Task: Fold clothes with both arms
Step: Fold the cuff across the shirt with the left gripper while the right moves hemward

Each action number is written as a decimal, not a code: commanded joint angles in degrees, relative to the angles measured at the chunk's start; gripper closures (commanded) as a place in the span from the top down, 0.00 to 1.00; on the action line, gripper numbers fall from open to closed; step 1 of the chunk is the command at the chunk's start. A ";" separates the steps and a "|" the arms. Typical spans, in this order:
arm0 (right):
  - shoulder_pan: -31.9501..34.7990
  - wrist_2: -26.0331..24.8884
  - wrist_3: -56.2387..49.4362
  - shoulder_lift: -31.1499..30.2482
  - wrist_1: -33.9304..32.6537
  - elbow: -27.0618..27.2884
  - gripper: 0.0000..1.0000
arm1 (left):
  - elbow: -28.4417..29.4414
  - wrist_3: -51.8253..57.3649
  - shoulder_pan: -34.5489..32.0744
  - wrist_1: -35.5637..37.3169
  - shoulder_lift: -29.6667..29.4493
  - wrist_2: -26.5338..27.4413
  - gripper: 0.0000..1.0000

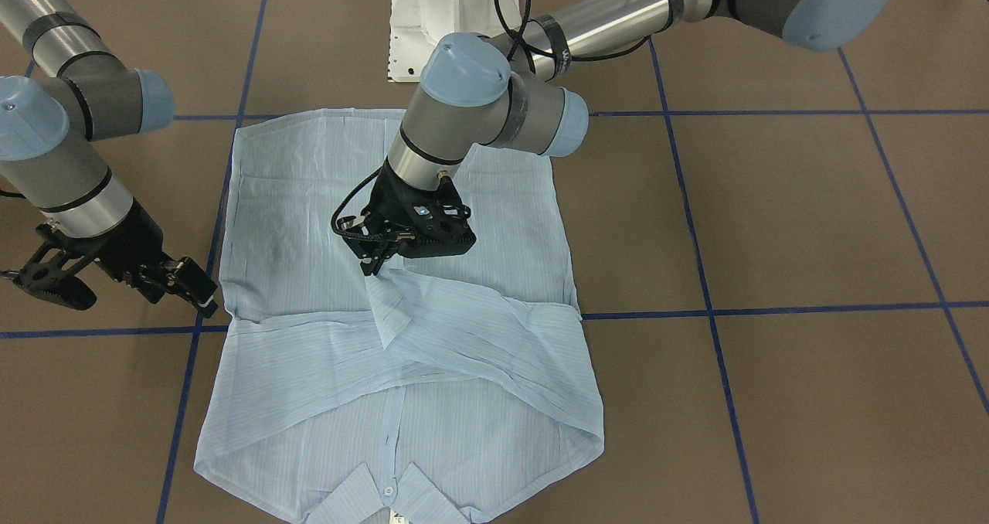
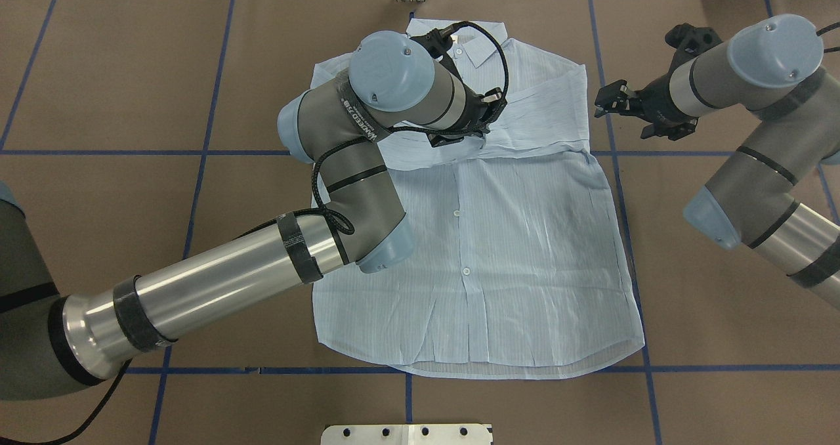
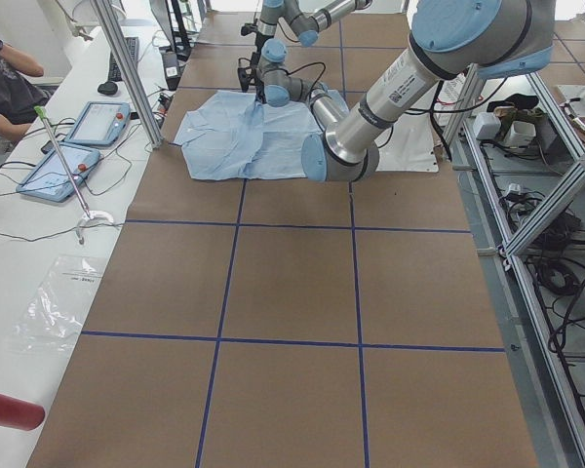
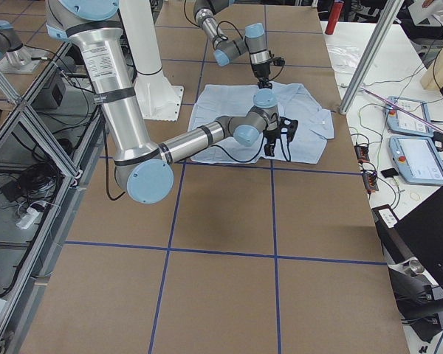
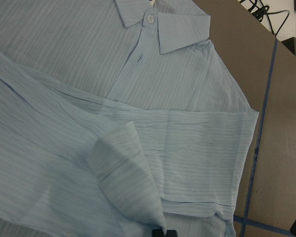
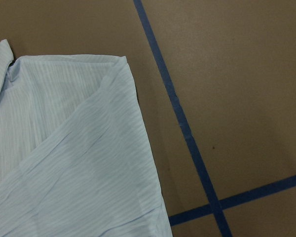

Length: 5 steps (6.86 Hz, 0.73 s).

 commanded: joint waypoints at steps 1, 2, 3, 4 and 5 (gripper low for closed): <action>-0.08 -0.40 0.63 -0.37 0.09 0.58 1.00 | -0.76 0.32 0.12 -0.01 0.02 0.20 0.74; -0.08 -0.66 1.59 -0.55 0.00 1.72 1.00 | -4.16 0.23 0.03 0.60 1.06 0.03 0.81; -1.21 -0.75 5.43 -1.94 0.09 3.64 1.00 | -10.20 0.15 -0.23 0.95 4.64 -0.15 0.81; -4.27 -2.93 8.43 -3.78 0.09 6.88 1.00 | -18.79 0.41 -0.32 2.17 10.85 -0.23 0.79; -9.70 -8.00 14.64 -6.59 -0.09 10.83 1.00 | -26.27 5.11 -0.84 5.58 16.40 -2.24 0.78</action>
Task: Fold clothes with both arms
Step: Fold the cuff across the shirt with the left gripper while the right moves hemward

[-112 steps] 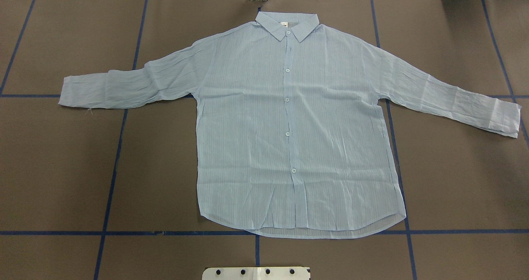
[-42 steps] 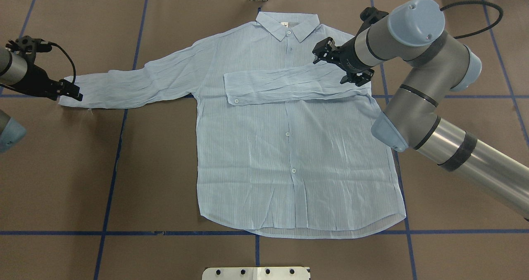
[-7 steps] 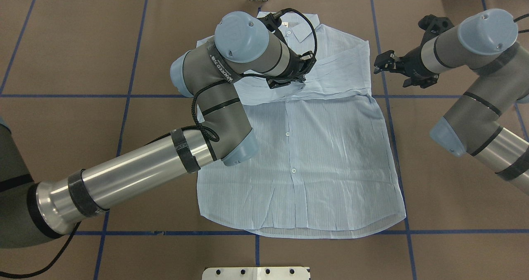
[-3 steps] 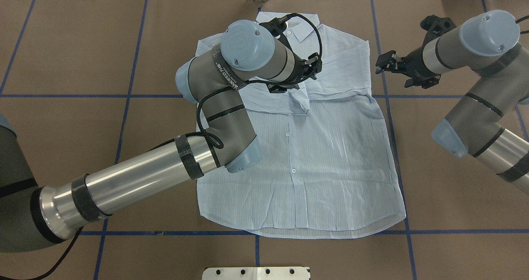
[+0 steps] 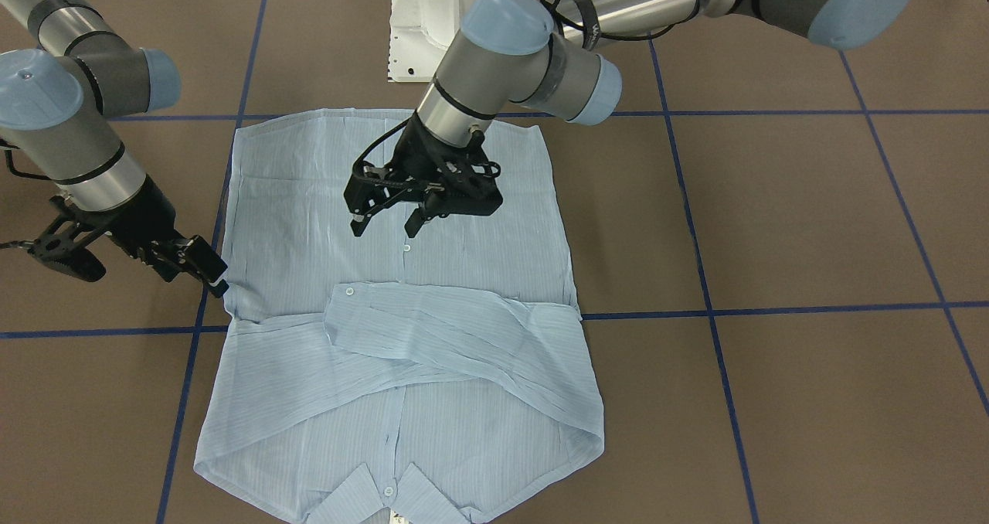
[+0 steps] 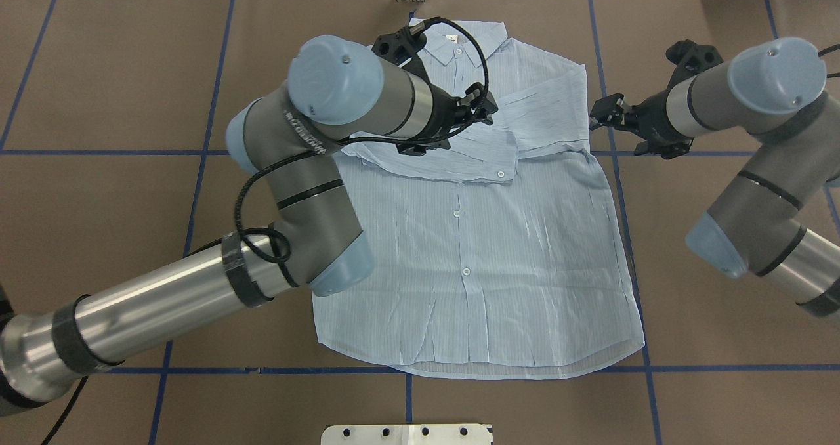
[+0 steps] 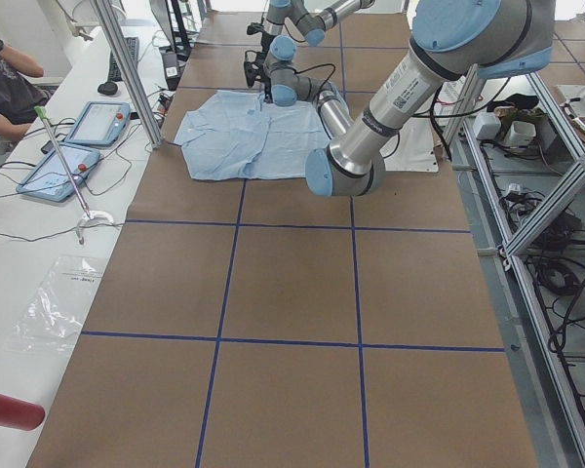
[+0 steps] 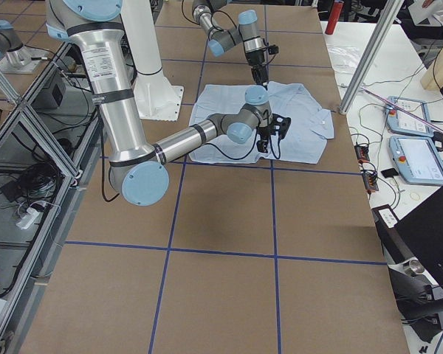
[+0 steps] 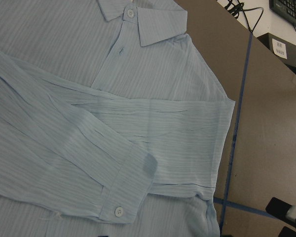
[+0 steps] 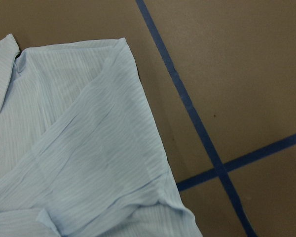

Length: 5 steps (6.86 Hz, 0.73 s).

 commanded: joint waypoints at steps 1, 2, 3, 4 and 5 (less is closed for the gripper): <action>-9.23 -6.97 9.56 -5.03 -0.30 7.09 1.00 | -12.94 6.77 -2.18 4.32 10.08 -1.97 0.78; -11.88 -7.43 12.38 -8.36 -0.47 10.51 0.99 | -14.81 8.37 -2.81 4.33 12.90 -1.97 0.78; -13.82 -7.52 15.54 -12.05 -0.65 14.29 0.99 | -14.83 9.25 -3.25 4.33 13.80 -1.80 0.78; -16.37 -7.52 18.71 -16.70 -0.74 17.46 0.98 | -14.91 9.18 -3.52 4.42 13.81 -1.79 0.78; -18.39 -7.61 20.83 -19.27 -0.74 18.36 0.98 | -14.83 9.26 -3.61 4.33 13.89 -1.62 0.78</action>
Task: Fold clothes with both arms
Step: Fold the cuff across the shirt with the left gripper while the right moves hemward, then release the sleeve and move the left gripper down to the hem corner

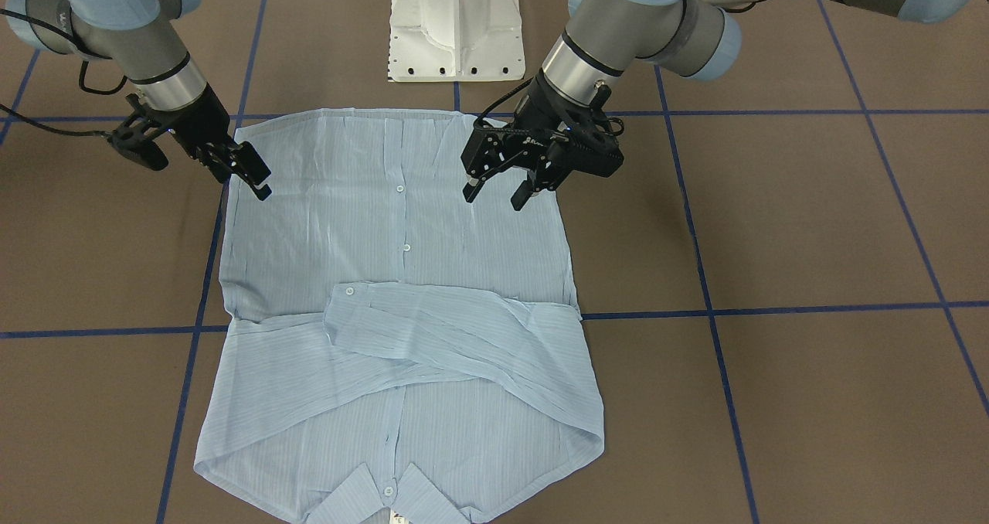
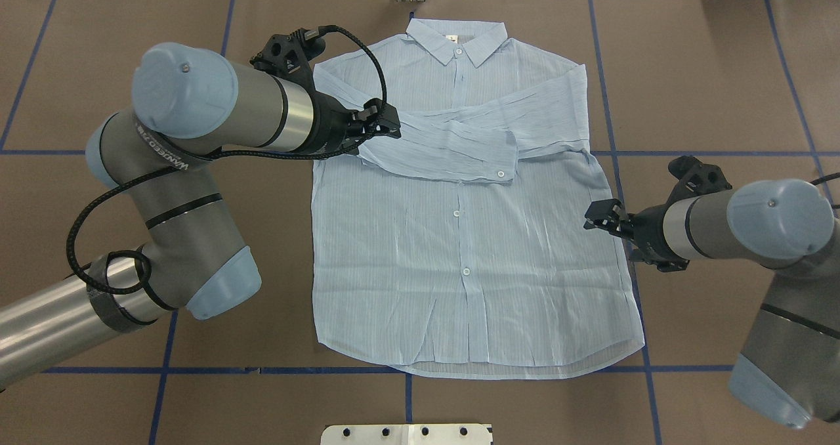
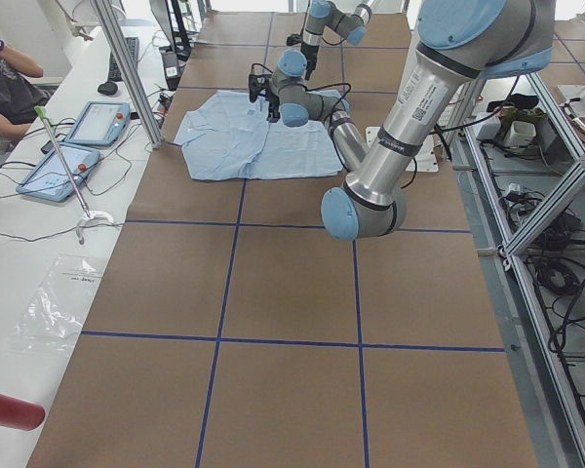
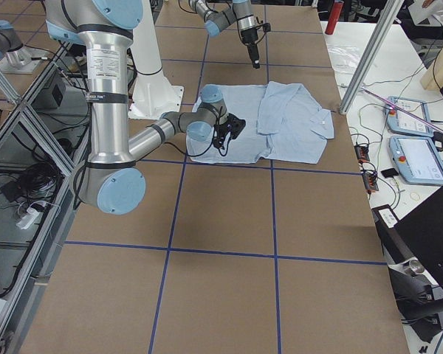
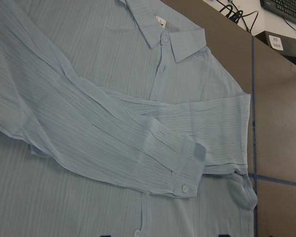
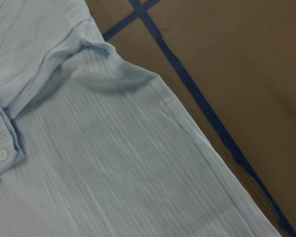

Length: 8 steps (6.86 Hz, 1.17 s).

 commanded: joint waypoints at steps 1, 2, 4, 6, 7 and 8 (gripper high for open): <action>-4.97 -1.26 5.61 -5.39 -0.05 2.59 0.96 | -0.09 0.22 -0.31 0.08 0.21 0.23 0.78; -6.64 -1.36 6.94 -7.14 -0.05 3.11 0.96 | -0.09 0.14 -0.31 -0.01 0.30 0.31 0.78; -9.72 -3.20 9.84 -8.04 -0.05 3.12 0.94 | -0.09 0.14 -0.49 0.08 0.21 0.32 0.78; -11.57 -3.91 10.12 -8.13 -0.14 2.68 0.93 | -0.09 0.14 -0.66 0.08 0.21 0.32 0.78; -11.84 -4.00 10.12 -8.13 -0.14 2.42 0.92 | -0.09 0.14 -0.67 -0.01 0.21 0.40 0.78; -12.19 -4.09 10.12 -8.13 -0.14 2.07 0.92 | -0.09 0.14 -0.67 0.08 0.21 0.40 0.78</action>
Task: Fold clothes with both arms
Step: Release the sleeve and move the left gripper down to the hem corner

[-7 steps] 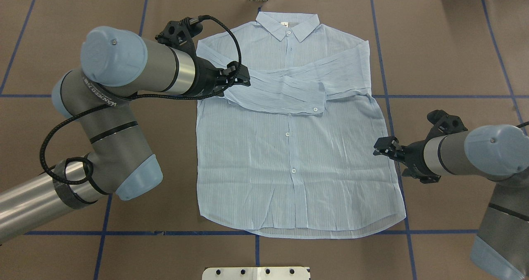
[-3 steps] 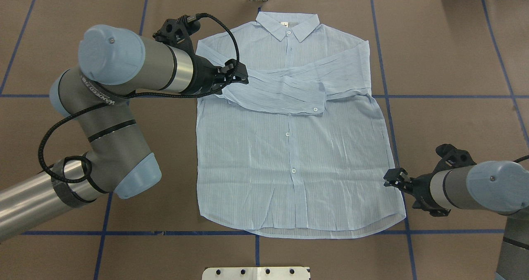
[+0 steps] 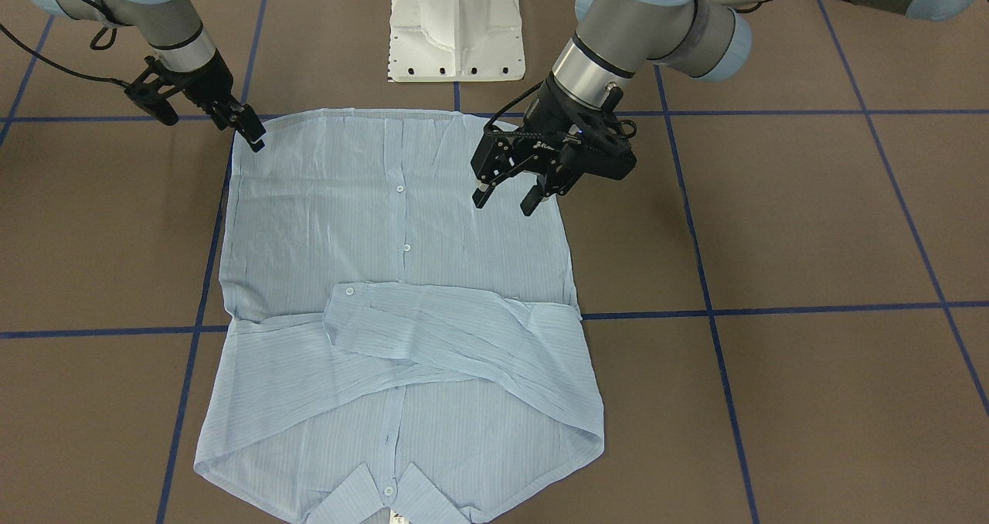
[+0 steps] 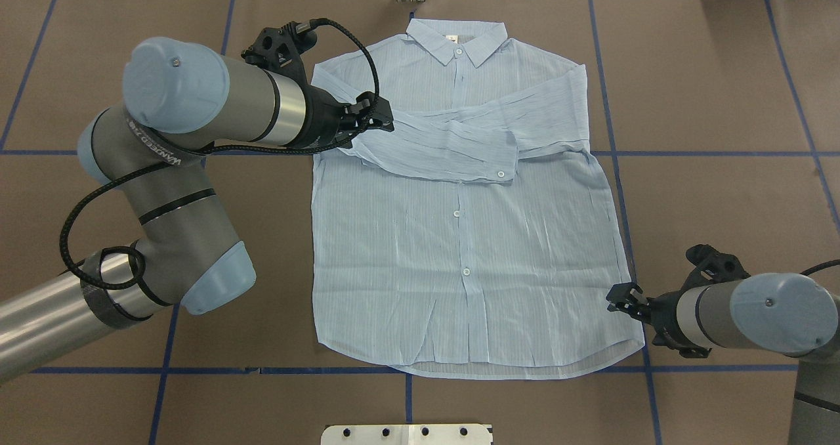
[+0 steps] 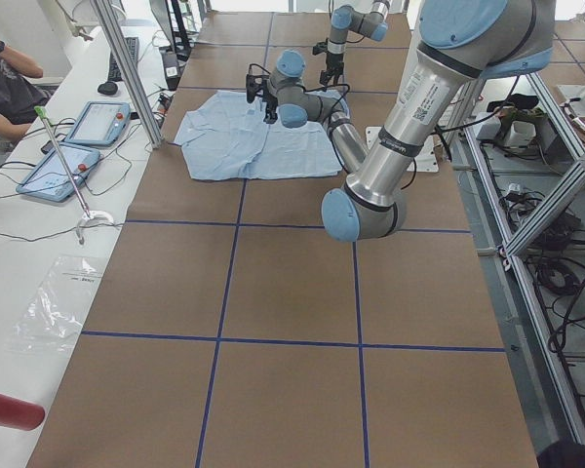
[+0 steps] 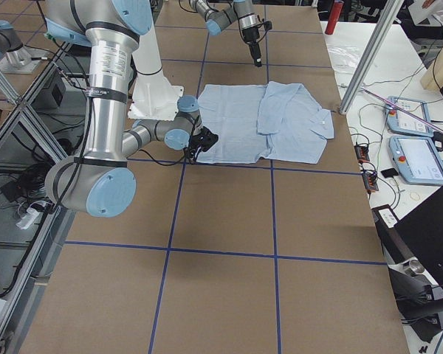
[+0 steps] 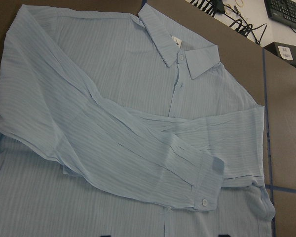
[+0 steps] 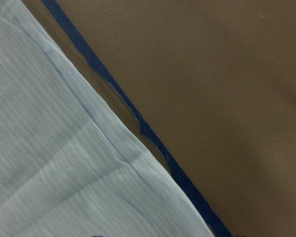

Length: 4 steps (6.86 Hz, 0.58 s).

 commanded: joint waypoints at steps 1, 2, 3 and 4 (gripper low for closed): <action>-0.91 -0.57 0.04 -0.01 0.00 -0.54 0.91 | 0.00 0.00 -0.02 0.04 0.00 0.02 0.78; -1.17 -0.57 0.04 -0.01 0.00 -0.80 0.89 | 0.00 -0.09 -0.02 0.04 0.00 0.02 0.78; -1.44 -0.57 0.04 -0.01 0.00 -0.98 0.86 | 0.00 -0.09 -0.02 0.04 0.00 -0.07 0.78; -1.44 -0.57 0.13 -0.01 0.00 -1.07 0.75 | 0.00 -0.09 -0.02 0.04 0.00 0.02 0.78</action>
